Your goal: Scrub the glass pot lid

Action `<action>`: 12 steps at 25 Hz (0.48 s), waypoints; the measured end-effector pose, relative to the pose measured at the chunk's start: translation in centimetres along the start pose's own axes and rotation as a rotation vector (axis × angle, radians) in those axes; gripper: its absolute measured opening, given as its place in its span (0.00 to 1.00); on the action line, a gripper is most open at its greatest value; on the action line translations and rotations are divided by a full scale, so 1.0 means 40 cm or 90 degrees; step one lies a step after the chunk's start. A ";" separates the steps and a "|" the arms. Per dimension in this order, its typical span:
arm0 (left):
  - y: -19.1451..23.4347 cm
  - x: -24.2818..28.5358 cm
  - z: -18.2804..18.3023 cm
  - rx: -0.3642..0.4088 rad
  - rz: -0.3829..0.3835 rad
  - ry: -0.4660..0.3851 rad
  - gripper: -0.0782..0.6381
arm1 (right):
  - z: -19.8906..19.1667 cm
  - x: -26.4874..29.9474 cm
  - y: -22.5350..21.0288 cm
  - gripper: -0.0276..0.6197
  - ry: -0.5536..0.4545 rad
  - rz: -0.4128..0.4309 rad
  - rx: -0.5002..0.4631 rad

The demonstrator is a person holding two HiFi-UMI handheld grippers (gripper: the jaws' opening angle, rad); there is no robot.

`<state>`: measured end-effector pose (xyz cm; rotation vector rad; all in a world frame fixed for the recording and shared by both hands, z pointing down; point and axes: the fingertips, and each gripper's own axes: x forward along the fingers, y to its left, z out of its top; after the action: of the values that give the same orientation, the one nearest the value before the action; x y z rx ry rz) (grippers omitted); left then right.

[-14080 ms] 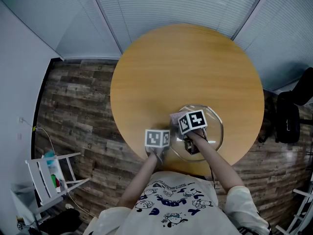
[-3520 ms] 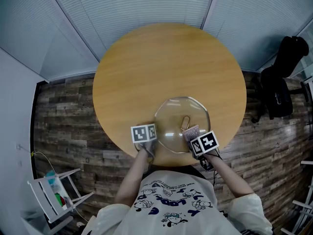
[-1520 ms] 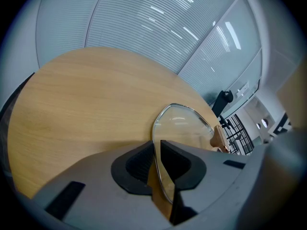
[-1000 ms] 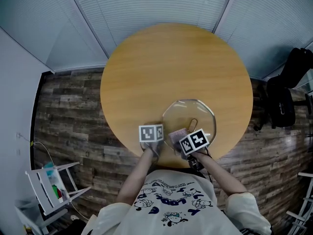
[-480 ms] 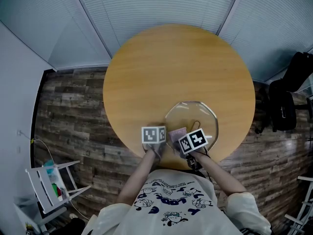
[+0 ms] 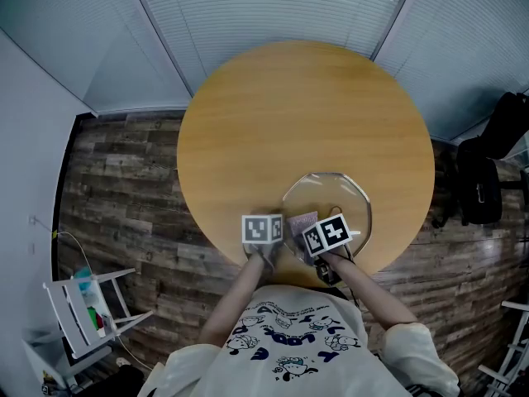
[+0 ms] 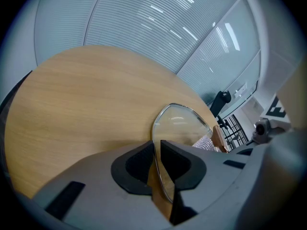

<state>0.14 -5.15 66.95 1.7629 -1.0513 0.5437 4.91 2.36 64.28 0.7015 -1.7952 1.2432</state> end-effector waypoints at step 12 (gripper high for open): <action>-0.001 -0.002 -0.002 -0.001 -0.004 -0.004 0.19 | 0.051 -0.005 -0.013 0.12 -0.021 -0.010 0.010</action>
<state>0.14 -5.04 66.92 1.7672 -1.0496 0.5327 4.77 0.28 64.01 0.7469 -1.8048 1.2434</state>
